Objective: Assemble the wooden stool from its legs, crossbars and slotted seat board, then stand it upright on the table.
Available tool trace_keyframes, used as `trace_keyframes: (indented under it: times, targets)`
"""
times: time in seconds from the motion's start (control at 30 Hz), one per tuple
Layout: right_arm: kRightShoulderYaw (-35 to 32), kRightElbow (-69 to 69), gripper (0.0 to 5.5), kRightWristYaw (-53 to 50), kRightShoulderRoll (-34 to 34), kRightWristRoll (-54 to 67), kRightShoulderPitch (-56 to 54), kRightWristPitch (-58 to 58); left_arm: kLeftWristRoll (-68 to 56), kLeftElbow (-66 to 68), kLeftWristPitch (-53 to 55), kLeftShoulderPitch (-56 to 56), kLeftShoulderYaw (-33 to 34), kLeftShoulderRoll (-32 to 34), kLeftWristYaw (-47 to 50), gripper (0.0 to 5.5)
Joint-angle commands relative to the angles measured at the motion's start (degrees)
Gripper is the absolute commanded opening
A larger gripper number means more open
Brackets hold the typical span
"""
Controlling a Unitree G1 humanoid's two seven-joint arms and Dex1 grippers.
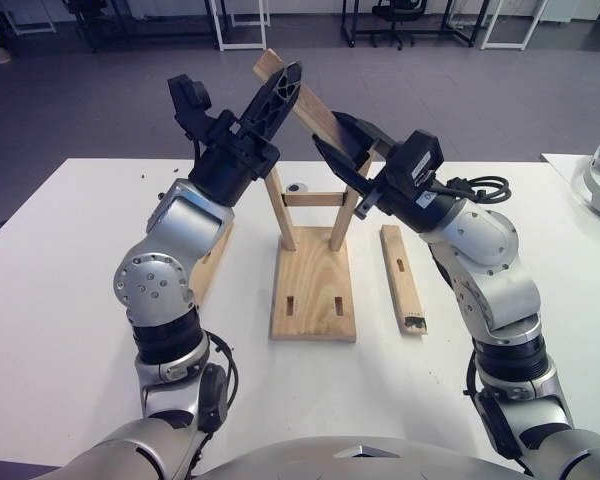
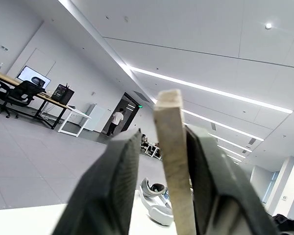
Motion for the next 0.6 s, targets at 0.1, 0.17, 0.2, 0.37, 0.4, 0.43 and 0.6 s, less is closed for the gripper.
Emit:
trace_keyframes:
  times: [0.1, 0.17, 0.2, 0.37, 0.4, 0.43, 0.6]
  targets:
    - [1.9, 1.3, 1.32, 1.4, -0.9, -3.0, -0.3, -2.9, -3.0, -0.5, -0.4, 0.8, -0.2, 2.0, 1.1, 0.47]
    - [1.9, 1.5, 1.32, 1.6, -1.2, -3.5, -0.1, -3.0, -4.6, -1.0, -0.7, 1.6, 0.2, 2.8, 1.0, 0.41]
    - [1.7, 1.6, 1.71, 1.5, -1.1, -3.5, -0.1, -2.8, -5.8, -1.7, -0.3, 2.7, 0.1, 3.5, 1.0, 0.41]
    - [-0.7, 1.8, 2.53, 0.2, -1.9, -4.6, 3.3, -2.1, 1.4, -6.0, -1.5, 17.8, 6.8, 13.9, -2.4, 0.41]
    - [-1.3, 2.0, 2.53, -0.2, -2.3, -5.1, 4.3, -2.1, 4.2, -6.1, -2.7, 21.0, 8.9, 16.6, -4.9, 0.4]
    - [-2.6, 2.2, 2.53, -1.5, -2.1, -5.4, 5.1, -1.5, 5.3, -3.7, -4.7, 23.6, 12.6, 18.0, -7.5, 0.4]
    - [-5.2, 6.2, 2.53, -5.0, -2.7, -7.7, 12.3, -3.9, 25.0, 18.4, -18.4, 25.4, 9.3, 19.6, -17.0, 0.4]
